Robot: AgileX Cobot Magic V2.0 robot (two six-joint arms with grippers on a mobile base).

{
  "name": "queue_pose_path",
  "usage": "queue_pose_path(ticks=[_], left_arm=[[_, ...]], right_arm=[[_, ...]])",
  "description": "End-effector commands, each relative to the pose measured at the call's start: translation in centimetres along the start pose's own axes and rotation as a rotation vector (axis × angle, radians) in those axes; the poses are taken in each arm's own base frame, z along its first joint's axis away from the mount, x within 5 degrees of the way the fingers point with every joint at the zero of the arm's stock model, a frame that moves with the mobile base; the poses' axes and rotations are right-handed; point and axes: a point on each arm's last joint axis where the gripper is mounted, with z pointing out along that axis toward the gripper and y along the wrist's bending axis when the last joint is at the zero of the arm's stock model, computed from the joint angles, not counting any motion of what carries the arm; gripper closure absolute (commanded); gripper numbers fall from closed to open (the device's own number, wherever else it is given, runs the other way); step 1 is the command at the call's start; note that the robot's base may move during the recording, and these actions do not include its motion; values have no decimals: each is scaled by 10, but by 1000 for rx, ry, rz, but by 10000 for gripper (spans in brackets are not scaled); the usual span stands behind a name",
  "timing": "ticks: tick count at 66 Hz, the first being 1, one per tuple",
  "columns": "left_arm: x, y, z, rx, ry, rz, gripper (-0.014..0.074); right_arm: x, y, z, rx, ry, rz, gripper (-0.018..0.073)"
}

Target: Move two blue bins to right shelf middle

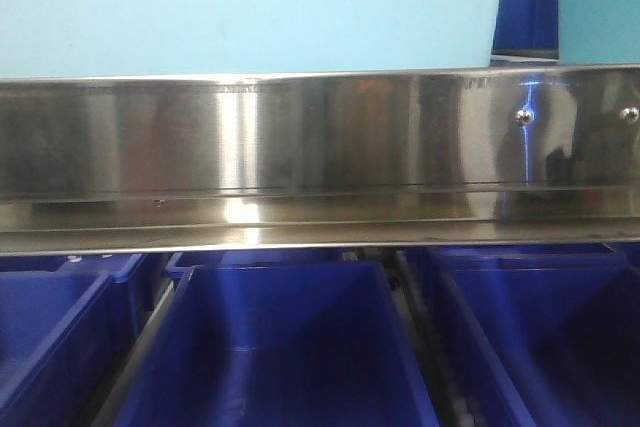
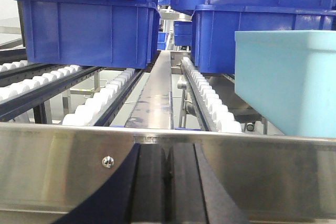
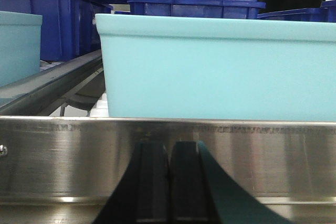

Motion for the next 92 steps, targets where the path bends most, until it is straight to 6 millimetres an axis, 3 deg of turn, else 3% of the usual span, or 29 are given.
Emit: queue_pose_path(ticks=[1,30,43,59,64,71,75,81,86,92], left_arm=[[-3,0,0,5,-25,7,707],[-13,-1,-1,8,-134,7,707],[-18,0,-2,6,-189,-72,707],[-31,1,-5,4,-337,-74,707],[-50,0,-10,8,-373,-75,707],[-92,-1,-22,19,-386,-70,685],[-112,-2,-30,18,-366,-38,626],[-144,-2,-34,7,-288,6,470],[-165,-2,-30,5,-233,6,325],[-187,-3,-16,7,-187,2,188]], right_arm=[[-2,0,0,4,-26,-2,721],[-2,0,0,4,-26,-2,721],[-10,-1,-1,15,-115,-2,721],[-16,-2,-2,24,-178,-2,721],[-19,-2,-2,25,-197,0,721],[-55,-2,-11,18,-272,1,721],[-80,-1,-20,13,-317,0,721],[-114,-1,-28,3,-325,-2,697],[-139,0,-29,-12,-327,-1,598],[-160,0,-20,-23,-313,0,385]])
